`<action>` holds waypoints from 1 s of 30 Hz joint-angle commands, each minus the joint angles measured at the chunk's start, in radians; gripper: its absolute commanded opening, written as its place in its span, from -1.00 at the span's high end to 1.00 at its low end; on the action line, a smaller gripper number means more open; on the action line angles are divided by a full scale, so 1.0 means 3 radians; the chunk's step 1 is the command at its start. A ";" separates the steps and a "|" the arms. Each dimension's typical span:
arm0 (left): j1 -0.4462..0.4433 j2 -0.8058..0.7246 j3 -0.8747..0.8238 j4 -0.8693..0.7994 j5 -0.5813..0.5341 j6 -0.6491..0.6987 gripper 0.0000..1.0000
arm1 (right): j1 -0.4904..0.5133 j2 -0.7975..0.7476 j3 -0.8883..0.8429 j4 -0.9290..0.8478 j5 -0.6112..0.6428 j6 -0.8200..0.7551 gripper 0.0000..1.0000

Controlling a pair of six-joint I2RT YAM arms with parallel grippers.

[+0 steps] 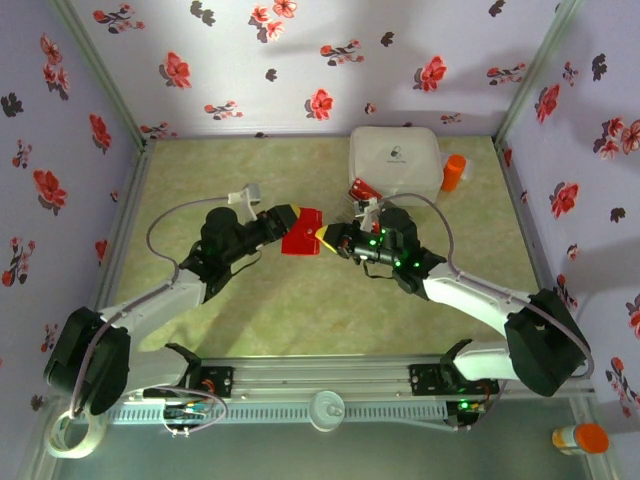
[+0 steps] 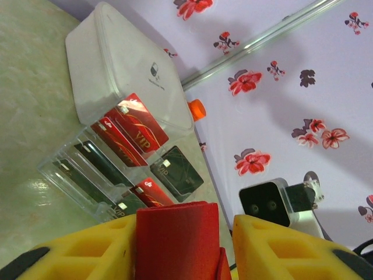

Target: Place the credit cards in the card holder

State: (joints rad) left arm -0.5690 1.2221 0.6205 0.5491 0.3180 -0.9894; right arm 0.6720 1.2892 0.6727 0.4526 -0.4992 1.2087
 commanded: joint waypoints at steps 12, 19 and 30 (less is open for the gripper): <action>0.0013 0.0094 0.0062 0.0087 0.0259 0.0055 1.00 | -0.0055 0.0003 0.0040 -0.0085 -0.0111 -0.0130 0.92; 0.0011 0.0014 -0.0023 0.0058 0.0107 0.0015 1.00 | -0.0058 -0.0410 0.0482 -0.1907 0.0543 -0.1263 0.08; -0.0051 -0.0055 -0.0064 -0.0117 -0.0272 -0.0227 1.00 | 0.0692 0.0009 0.1389 -0.2982 0.1817 -0.1949 -0.30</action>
State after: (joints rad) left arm -0.5739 1.2308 0.6048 0.5140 0.2798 -1.0241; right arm 0.8349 1.2373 1.0260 -0.3225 -0.1074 0.7143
